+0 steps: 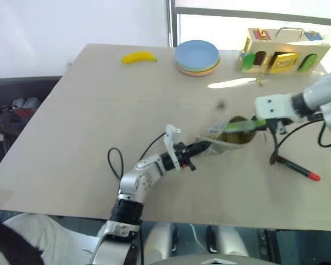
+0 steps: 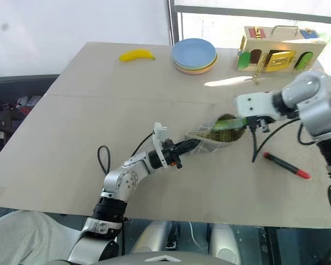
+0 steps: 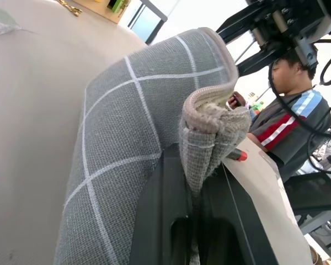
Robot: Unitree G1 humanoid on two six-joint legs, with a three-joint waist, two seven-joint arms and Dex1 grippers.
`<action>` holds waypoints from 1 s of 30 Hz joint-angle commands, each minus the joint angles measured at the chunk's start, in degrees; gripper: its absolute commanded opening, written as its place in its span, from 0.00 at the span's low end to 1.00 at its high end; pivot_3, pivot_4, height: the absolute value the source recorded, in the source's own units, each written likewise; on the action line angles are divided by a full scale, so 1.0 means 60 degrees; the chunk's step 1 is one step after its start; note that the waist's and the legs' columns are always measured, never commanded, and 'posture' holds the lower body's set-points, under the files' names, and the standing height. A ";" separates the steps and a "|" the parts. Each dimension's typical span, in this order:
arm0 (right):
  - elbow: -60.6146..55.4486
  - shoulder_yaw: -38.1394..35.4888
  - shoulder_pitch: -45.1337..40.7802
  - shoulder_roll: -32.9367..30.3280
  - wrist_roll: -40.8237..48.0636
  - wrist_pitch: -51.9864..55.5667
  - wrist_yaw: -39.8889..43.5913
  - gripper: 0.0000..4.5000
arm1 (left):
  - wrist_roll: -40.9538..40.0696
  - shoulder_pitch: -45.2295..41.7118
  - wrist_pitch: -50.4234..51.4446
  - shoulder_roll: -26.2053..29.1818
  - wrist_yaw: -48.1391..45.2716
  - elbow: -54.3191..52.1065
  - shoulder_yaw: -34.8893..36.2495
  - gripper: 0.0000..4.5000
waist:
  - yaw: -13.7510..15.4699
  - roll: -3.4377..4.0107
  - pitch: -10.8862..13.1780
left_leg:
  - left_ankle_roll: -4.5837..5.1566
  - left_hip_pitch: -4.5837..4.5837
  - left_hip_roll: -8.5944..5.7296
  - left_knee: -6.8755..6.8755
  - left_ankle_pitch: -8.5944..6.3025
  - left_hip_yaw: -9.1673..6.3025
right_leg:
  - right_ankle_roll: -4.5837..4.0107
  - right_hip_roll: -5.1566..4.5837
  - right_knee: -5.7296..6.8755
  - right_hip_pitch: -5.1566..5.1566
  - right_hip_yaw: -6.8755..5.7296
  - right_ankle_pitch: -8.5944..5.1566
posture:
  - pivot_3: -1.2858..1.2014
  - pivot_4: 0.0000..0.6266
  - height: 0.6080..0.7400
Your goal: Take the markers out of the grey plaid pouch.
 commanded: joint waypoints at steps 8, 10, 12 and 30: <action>0.0407 -0.2198 0.2275 -0.1959 0.1184 0.1239 -0.0333 0.18 | 0.0387 0.0190 -0.0904 0.0416 0.0445 -0.0674 0.0360 0.00 | 0.0005 -0.0001 0.0000 | 0.0003 -0.0001 0.0007 -0.0008 -0.0003 0.0001 | -0.0002 -0.0015 -0.0008 -0.0001 0.0003 -0.0001 | 0.52 0.24 1.00; 0.0850 -0.2196 0.2812 -0.1968 0.1040 0.1028 -0.0638 0.18 | 0.0391 0.0293 -0.0927 0.0574 0.0453 -0.0909 0.0362 0.00 | -0.0021 0.0000 0.0000 | 0.0005 0.0002 0.0006 -0.0009 -0.0005 0.0006 | -0.0002 -0.0019 -0.0010 0.0000 0.0008 -0.0001 | 0.52 0.24 1.00; 0.1318 -0.2142 0.3218 -0.1771 0.0998 0.0902 -0.0913 0.18 | 0.0438 0.0391 -0.0986 0.0741 0.0445 -0.1137 0.0370 0.00 | -0.0019 0.0002 -0.0001 | 0.0005 0.0002 0.0006 -0.0013 -0.0005 0.0009 | -0.0002 -0.0019 -0.0009 -0.0003 0.0013 -0.0001 | 0.52 0.24 1.00; 0.2039 -0.2775 0.3226 -0.0999 0.1719 0.0440 -0.1482 0.99 | 0.1330 0.0424 -0.2454 0.1661 0.1165 -0.1843 0.0914 0.00 | -0.0019 0.0024 0.0004 | 0.0005 0.0003 0.0007 -0.0005 -0.0002 0.0019 | 0.0001 0.0018 -0.0004 -0.0001 0.0015 0.0000 | 0.52 0.24 1.00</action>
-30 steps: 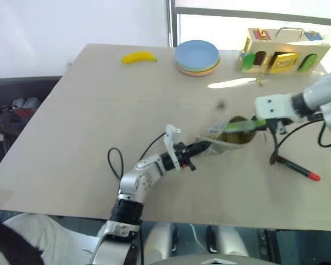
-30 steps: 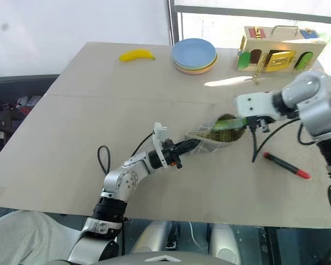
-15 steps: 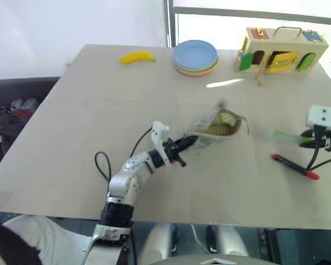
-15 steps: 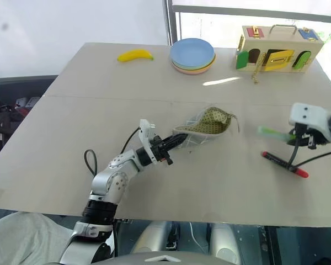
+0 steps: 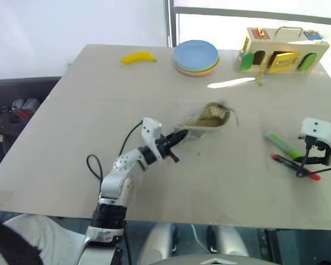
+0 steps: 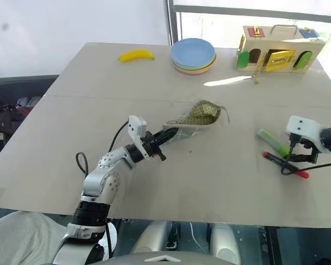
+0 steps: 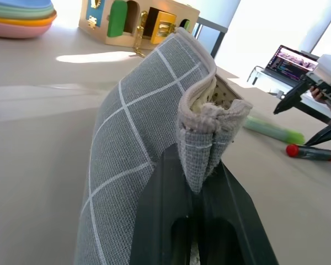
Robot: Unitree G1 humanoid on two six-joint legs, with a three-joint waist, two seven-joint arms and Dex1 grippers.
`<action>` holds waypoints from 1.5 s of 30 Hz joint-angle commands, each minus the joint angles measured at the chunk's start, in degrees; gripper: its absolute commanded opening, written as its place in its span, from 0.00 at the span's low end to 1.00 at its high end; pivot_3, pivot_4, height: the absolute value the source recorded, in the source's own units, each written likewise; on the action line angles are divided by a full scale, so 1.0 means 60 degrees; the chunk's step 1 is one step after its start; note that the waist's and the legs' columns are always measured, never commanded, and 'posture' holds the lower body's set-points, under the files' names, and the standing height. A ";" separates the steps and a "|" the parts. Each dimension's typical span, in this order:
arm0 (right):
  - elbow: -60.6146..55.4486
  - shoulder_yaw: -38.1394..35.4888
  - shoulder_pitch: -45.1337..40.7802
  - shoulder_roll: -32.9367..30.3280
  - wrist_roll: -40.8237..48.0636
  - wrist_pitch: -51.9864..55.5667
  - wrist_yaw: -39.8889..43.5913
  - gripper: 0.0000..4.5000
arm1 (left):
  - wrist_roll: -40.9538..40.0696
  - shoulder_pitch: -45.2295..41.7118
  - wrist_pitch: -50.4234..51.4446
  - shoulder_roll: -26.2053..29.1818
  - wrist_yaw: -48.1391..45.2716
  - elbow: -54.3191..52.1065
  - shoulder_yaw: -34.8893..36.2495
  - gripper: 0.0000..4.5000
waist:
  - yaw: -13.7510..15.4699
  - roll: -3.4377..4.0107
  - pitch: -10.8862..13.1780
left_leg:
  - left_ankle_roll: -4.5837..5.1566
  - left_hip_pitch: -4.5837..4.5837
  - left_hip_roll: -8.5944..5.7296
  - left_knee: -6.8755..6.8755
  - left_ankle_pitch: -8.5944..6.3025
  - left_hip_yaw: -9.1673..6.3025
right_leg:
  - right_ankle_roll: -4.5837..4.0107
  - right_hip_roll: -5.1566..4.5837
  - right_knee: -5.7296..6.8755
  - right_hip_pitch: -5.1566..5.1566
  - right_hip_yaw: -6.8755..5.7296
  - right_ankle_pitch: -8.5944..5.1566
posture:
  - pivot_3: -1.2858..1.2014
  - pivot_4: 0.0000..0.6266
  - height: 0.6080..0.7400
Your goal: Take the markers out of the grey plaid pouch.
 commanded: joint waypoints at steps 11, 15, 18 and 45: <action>-0.5114 -0.3573 0.3156 0.1127 0.4644 0.3902 -0.0379 1.00 | 0.3249 0.1042 -0.3220 0.3220 0.0259 -0.1891 0.0492 0.07 | 0.0117 -0.0016 0.0011 | 0.0013 -0.0004 0.0004 -0.0013 -0.0010 -0.0014 | -0.0002 -0.0028 -0.0022 0.0011 -0.0005 -0.0001 | 0.52 0.24 1.00; -0.5601 -0.3902 0.4019 0.1988 0.5342 0.4261 -0.0987 1.00 | 0.4152 0.1225 -0.4052 0.3377 0.0605 -0.1607 0.0196 0.35 | 0.0124 -0.0015 0.0010 | 0.0042 -0.0002 -0.0008 -0.0012 -0.0030 -0.0008 | -0.0002 -0.0051 -0.0020 0.0011 0.0000 0.0000 | 0.52 0.24 1.00; -0.5446 -0.4308 0.4495 0.2488 0.5775 0.4271 -0.1286 1.00 | 0.3948 0.1624 -0.3966 0.3350 0.0794 -0.1446 0.0626 0.68 | 0.0098 -0.0017 0.0008 | 0.0046 -0.0002 -0.0005 -0.0016 -0.0034 -0.0009 | -0.0002 -0.0052 -0.0018 0.0007 -0.0001 0.0000 | 0.52 0.24 1.00; -0.3962 -0.6476 0.8065 0.3051 0.6209 0.0620 0.0267 1.00 | -0.2213 0.8449 0.0987 0.3837 -0.1507 -0.4526 0.4974 0.68 | 0.0012 -0.0022 0.0017 | 0.0034 0.0111 0.0003 -0.0030 -0.0070 -0.0005 | -0.0040 -0.0049 -0.0032 0.0101 0.0002 -0.0032 | 0.52 0.24 1.00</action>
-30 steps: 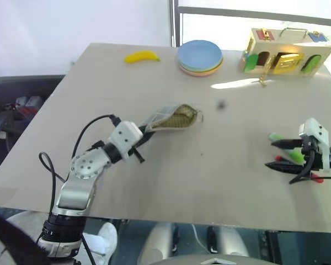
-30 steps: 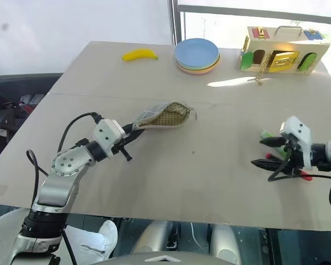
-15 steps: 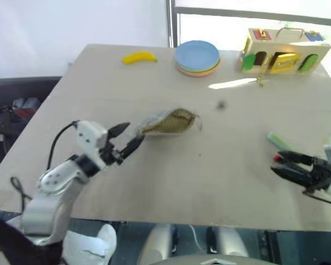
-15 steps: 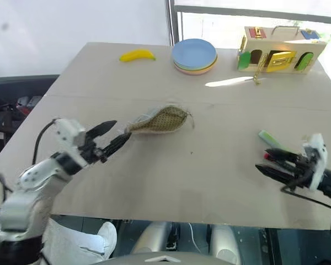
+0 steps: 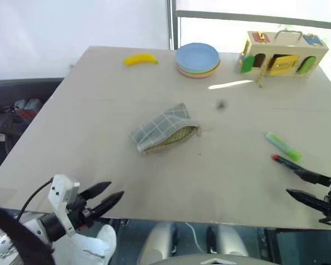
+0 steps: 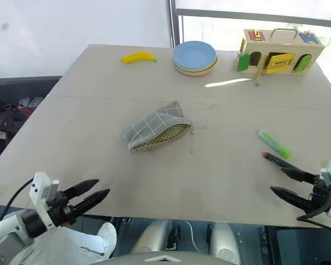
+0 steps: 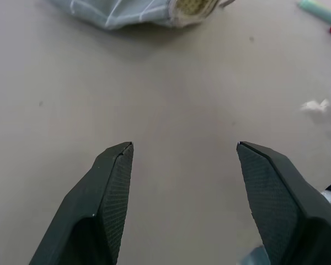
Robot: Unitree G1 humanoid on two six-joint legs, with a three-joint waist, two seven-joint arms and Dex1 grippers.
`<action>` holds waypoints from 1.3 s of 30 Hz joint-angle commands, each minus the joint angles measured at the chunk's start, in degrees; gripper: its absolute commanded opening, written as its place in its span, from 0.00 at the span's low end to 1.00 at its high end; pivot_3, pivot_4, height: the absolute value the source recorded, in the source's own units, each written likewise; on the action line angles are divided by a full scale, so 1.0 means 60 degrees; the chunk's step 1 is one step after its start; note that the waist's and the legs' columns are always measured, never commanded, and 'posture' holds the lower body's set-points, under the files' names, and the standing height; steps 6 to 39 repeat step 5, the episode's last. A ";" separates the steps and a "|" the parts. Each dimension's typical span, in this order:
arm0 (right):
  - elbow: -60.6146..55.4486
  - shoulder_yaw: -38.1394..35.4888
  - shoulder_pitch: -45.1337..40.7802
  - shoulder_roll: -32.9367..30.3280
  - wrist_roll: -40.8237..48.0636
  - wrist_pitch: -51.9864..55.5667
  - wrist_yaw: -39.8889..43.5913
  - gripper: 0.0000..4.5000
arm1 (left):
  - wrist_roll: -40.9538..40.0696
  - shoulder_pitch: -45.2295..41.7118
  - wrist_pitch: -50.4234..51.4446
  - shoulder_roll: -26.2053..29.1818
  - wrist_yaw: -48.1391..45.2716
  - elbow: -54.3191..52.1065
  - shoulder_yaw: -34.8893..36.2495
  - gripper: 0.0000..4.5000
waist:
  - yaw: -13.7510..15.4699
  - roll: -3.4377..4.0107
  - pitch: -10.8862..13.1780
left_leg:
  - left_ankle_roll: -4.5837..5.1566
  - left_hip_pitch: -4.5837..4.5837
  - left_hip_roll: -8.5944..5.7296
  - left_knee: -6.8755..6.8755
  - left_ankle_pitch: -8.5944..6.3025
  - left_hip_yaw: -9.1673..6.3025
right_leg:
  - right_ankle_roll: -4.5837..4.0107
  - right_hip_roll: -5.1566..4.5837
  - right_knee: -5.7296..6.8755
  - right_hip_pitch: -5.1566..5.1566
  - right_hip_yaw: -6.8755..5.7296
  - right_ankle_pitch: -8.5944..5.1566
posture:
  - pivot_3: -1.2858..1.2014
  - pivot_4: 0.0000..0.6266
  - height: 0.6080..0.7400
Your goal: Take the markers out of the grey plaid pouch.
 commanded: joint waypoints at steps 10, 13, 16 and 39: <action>0.0656 -0.0349 0.0018 -0.0306 -0.0056 -0.0901 0.0568 1.00 | 0.0507 -0.0291 -0.0598 -0.0075 -0.0232 0.0118 -0.0378 0.68 | -0.0005 0.0001 0.0001 | -0.0001 0.0004 0.0003 -0.0007 -0.0001 0.0003 | -0.0001 0.0000 -0.0001 0.0001 0.0004 0.0000 | 0.52 0.24 1.00; 0.0656 -0.0349 0.0018 -0.0306 -0.0056 -0.0901 0.0568 1.00 | 0.0507 -0.0291 -0.0598 -0.0075 -0.0232 0.0118 -0.0378 0.68 | -0.0005 0.0001 0.0001 | -0.0001 0.0004 0.0003 -0.0007 -0.0001 0.0003 | -0.0001 0.0000 -0.0001 0.0001 0.0004 0.0000 | 0.52 0.24 1.00; 0.0656 -0.0349 0.0018 -0.0306 -0.0056 -0.0901 0.0568 1.00 | 0.0507 -0.0291 -0.0598 -0.0075 -0.0232 0.0118 -0.0378 0.68 | -0.0005 0.0001 0.0001 | -0.0001 0.0004 0.0003 -0.0007 -0.0001 0.0003 | -0.0001 0.0000 -0.0001 0.0001 0.0004 0.0000 | 0.52 0.24 1.00; 0.0656 -0.0349 0.0018 -0.0306 -0.0056 -0.0901 0.0568 1.00 | 0.0507 -0.0291 -0.0598 -0.0075 -0.0232 0.0118 -0.0378 0.68 | -0.0005 0.0001 0.0001 | -0.0001 0.0004 0.0003 -0.0007 -0.0001 0.0003 | -0.0001 0.0000 -0.0001 0.0001 0.0004 0.0000 | 0.52 0.24 1.00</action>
